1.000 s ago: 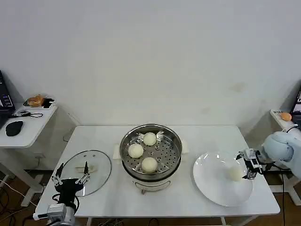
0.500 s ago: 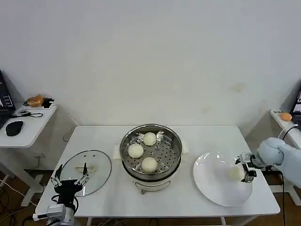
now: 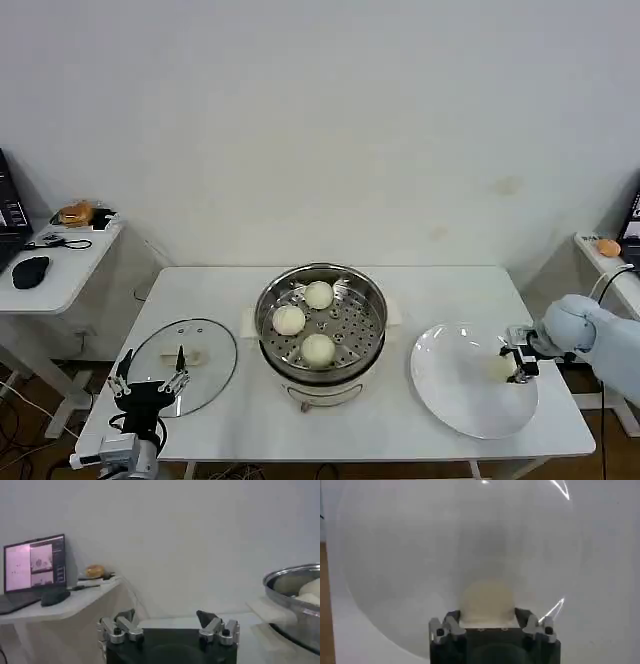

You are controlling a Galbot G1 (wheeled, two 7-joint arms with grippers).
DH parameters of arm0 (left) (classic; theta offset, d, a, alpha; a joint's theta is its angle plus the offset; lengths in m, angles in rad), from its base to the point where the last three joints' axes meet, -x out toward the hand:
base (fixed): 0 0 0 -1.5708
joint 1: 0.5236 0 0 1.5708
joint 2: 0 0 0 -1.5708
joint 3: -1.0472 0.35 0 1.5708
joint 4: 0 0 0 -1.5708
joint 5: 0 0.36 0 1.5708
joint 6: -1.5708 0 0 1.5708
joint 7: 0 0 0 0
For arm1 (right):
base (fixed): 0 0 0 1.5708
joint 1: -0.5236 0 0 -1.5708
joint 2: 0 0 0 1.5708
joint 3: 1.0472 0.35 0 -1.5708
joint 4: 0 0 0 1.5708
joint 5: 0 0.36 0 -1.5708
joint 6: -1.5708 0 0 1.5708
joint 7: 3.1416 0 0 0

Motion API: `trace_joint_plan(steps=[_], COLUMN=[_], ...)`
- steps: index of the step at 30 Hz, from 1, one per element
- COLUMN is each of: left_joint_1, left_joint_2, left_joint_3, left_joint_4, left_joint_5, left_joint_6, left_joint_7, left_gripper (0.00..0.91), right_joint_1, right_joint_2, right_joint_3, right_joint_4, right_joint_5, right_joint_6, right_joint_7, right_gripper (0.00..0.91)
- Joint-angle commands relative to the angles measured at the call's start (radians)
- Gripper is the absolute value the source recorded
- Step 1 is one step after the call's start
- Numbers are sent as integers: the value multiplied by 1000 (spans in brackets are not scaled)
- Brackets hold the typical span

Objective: Take steamed baozi put them in steamer then cover it.

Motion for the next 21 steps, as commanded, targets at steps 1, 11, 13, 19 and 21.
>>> trace_joint_plan(steps=[1,11,13,19,21], left_joint_1=[2,0,-3,-7,-9], left_joint_2=[-1,6,6,8,9], left_joint_3=[1,0,4,12,15], left_joint_4=[-3,-8,-6,-7,-7], left_joint_5=[1,-1,0,3,5], left_joint_6=[-1,0,0,1,2], left_joint_7=[0,0,0,-2,-2], left_gripper=[907,907,907,907,907], right_joint_1=[23,308,381,707,782], right_joint_2=[-6,-45,-29,75,122], right_joint_3=[4,-78,-105,-294,-352], right_joint_4=[19,200,241,304,313], right_joint_5=[15,154,198,369,427], right_joint_6=[-6,-77,-101,-179,-199], right_joint_7=[-5,-19,-21,-9,-2], right_gripper=[544,554,564,564,564])
